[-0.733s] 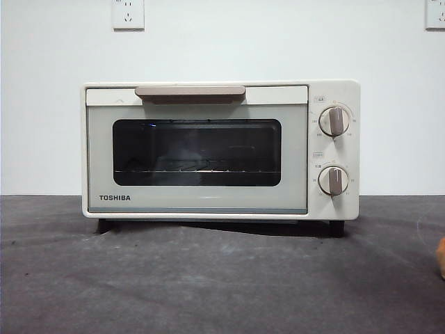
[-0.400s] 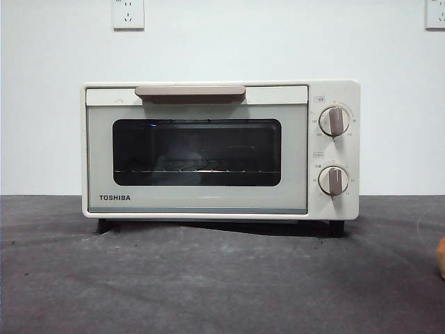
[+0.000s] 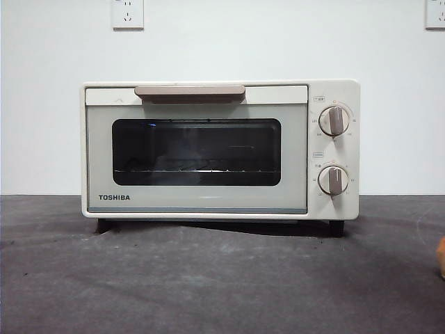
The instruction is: The left arm flap open the oven, the right arm pick bread and place it into oven, the left arm flap close the oven
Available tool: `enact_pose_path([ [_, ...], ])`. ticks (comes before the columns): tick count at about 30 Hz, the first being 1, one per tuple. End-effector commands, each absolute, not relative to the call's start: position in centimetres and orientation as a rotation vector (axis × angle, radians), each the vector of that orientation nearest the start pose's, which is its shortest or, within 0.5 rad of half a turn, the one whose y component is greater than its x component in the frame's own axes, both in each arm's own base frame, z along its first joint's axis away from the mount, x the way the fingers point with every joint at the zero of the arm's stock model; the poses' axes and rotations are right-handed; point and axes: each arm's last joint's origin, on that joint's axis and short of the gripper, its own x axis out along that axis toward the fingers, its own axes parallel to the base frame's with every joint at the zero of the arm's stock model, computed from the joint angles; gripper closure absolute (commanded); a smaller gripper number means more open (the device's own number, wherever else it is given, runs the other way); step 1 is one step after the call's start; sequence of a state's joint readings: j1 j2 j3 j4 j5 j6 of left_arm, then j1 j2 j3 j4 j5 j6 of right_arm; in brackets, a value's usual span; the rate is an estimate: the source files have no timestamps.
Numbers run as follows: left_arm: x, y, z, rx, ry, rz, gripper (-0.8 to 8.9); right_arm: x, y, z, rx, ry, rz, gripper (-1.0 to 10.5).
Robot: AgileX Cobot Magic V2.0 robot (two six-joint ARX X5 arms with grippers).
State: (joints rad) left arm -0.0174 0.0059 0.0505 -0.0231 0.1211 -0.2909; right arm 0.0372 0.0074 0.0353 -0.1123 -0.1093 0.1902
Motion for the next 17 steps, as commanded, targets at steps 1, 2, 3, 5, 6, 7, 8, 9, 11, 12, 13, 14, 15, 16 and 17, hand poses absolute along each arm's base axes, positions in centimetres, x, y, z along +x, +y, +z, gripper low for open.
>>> enact_pose_path([
  [1,9.0,-0.7,19.7,-0.396,-0.040,-0.229,7.94,9.2,0.7,18.3,0.263,0.074,0.170,9.3],
  [2,8.9,-0.8,20.2,-0.410,-0.042,-0.261,7.94,9.1,0.8,18.8,0.287,0.081,0.178,9.3],
  [3,8.7,-0.9,20.8,-0.423,-0.046,-0.297,7.94,8.9,0.8,19.4,0.302,0.088,0.190,9.3],
  [5,8.4,-1.0,22.1,-0.437,-0.056,-0.348,7.94,8.7,0.9,20.6,0.314,0.095,0.214,9.3],
  [6,8.2,-1.1,22.9,-0.440,-0.064,-0.360,7.94,8.5,0.9,21.5,0.319,0.098,0.225,9.3],
  [7,8.1,-1.1,23.6,-0.439,-0.068,-0.360,7.94,8.4,0.9,22.2,0.320,0.099,0.232,9.3],
  [8,7.9,-1.0,24.4,-0.438,-0.070,-0.358,7.94,8.2,0.9,23.2,0.320,0.105,0.234,9.3],
  [9,7.7,-1.0,25.2,-0.438,-0.072,-0.355,7.94,8.1,0.9,23.9,0.321,0.110,0.233,9.3],
  [11,7.5,-1.0,26.7,-0.440,-0.059,-0.352,7.94,7.9,0.9,25.4,0.320,0.129,0.229,9.3],
  [12,7.5,-1.0,27.4,-0.443,-0.042,-0.349,7.94,8.0,0.9,26.1,0.317,0.138,0.227,9.3],
  [13,7.6,-1.0,28.1,-0.447,-0.019,-0.343,7.94,8.1,0.9,26.8,0.311,0.148,0.226,9.3],
  [14,7.7,-1.0,28.7,-0.450,0.001,-0.339,7.94,8.2,0.9,27.3,0.307,0.160,0.225,9.3],
  [15,7.8,-1.0,29.4,-0.453,0.024,-0.334,7.95,8.4,0.9,27.9,0.302,0.175,0.224,9.3],
  [16,8.0,-1.0,30.0,-0.456,0.044,-0.330,7.94,8.6,0.9,28.5,0.290,0.187,0.223,9.3],
  [17,8.2,-1.0,30.5,-0.458,0.061,-0.327,7.94,8.8,0.9,29.0,0.283,0.197,0.224,9.3],
])
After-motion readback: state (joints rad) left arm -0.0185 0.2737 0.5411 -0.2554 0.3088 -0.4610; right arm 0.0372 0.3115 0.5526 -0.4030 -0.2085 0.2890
